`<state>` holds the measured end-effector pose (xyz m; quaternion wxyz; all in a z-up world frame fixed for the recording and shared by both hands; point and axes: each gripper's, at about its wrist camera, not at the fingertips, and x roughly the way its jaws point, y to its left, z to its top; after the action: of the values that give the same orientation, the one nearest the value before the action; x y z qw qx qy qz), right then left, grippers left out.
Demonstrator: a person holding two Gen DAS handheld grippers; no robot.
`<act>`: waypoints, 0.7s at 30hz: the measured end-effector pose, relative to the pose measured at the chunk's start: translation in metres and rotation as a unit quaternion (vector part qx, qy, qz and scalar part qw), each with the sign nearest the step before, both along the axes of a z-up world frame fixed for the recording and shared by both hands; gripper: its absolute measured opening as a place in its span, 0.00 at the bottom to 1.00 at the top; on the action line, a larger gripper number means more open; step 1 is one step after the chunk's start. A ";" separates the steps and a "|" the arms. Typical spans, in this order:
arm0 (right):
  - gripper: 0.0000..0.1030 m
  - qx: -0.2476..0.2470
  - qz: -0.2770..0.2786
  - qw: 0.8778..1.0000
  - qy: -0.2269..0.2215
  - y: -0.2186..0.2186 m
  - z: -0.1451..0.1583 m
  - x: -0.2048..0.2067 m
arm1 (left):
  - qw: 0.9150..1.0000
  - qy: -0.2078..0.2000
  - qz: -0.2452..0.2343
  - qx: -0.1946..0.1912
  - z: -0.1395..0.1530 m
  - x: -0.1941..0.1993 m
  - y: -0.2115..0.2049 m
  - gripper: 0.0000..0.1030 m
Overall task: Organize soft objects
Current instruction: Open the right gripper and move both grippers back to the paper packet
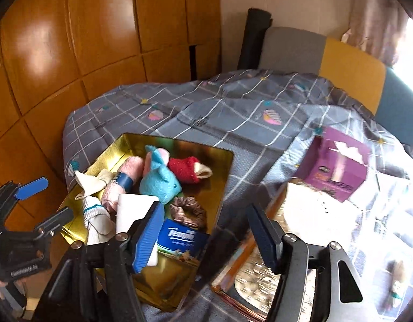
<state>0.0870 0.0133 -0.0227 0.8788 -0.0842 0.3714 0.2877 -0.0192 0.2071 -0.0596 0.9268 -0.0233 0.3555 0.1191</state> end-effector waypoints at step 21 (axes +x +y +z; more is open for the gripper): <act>0.70 0.059 -0.323 0.942 0.074 -0.281 -0.034 0.013 | 0.989 -0.054 -0.138 0.008 0.056 0.015 -0.081 0.79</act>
<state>0.0995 -0.2676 -0.0567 0.8980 0.1138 0.4247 0.0158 -0.0042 0.1262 -0.0037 0.9525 0.0273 0.3032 -0.0083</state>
